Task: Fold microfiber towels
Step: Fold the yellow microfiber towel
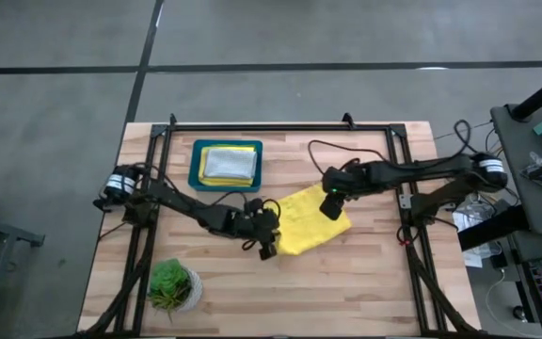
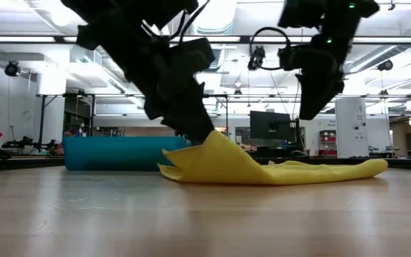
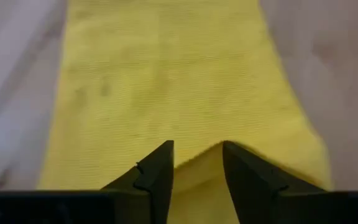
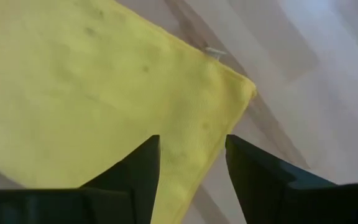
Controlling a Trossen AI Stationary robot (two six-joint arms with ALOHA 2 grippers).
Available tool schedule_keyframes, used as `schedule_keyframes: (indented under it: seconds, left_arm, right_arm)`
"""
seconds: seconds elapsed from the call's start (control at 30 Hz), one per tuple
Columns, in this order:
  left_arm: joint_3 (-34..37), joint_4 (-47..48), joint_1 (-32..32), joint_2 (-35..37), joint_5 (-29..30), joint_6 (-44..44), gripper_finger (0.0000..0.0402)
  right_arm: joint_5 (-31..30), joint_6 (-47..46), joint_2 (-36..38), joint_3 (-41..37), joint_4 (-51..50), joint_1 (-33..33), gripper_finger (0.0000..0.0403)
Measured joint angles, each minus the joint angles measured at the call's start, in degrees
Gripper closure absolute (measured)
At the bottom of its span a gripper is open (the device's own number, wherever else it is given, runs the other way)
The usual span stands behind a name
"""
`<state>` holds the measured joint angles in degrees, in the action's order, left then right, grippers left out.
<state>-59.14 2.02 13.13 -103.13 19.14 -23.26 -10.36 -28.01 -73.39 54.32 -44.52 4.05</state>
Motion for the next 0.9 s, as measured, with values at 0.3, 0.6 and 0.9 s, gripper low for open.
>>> schedule_keyframes:
  seconds: [0.3, 0.6, 0.9]
  left_arm:
    - [-1.6, 6.2, 0.4, 1.2, -15.5, -6.7, 0.0317]
    - [-1.6, -0.3, -0.4, 0.3, -7.9, -4.4, 0.0318]
    - [-1.5, -2.4, -1.5, -7.8, -3.9, -5.6, 0.0318]
  right_arm:
    - [0.3, -4.4, 7.2, -7.5, 2.1, 0.0, 0.0238]
    - [0.3, -2.9, 6.5, -10.7, 10.3, 0.0, 0.0244]
    - [1.6, -6.7, 5.6, -11.1, 10.4, 0.5, 0.0243]
